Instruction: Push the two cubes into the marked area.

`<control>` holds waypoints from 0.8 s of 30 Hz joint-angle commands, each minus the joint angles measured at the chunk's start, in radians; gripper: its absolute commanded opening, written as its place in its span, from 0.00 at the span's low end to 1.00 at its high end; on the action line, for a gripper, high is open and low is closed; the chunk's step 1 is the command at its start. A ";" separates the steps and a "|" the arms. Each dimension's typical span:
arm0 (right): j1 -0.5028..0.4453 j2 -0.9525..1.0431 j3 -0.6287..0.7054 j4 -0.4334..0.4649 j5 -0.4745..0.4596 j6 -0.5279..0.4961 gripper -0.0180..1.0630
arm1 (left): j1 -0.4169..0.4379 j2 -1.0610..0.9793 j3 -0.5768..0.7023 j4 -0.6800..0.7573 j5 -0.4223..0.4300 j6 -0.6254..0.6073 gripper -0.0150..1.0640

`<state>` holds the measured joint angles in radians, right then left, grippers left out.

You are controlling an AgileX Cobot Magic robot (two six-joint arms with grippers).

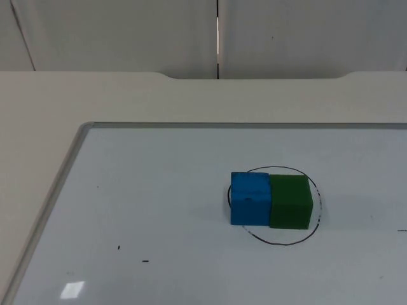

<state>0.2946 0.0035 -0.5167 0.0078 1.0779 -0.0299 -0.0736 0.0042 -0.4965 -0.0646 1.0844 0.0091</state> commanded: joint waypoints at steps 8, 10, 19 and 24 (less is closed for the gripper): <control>-0.005 -0.004 0.003 -0.001 0.001 -0.011 0.02 | 0.004 -0.004 0.004 0.004 -0.010 -0.001 0.01; -0.005 -0.004 0.003 -0.001 0.001 -0.011 0.02 | 0.004 -0.004 0.004 0.004 -0.010 -0.001 0.01; -0.005 -0.004 0.003 -0.008 0.001 -0.006 0.23 | 0.004 -0.004 0.004 0.004 -0.010 -0.001 0.01; -0.005 -0.004 0.003 -0.008 0.001 -0.004 0.55 | 0.004 -0.004 0.004 0.004 -0.010 -0.001 0.09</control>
<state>0.2946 0.0035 -0.5167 0.0000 1.0779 -0.0299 -0.0736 0.0042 -0.4965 -0.0646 1.0844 0.0110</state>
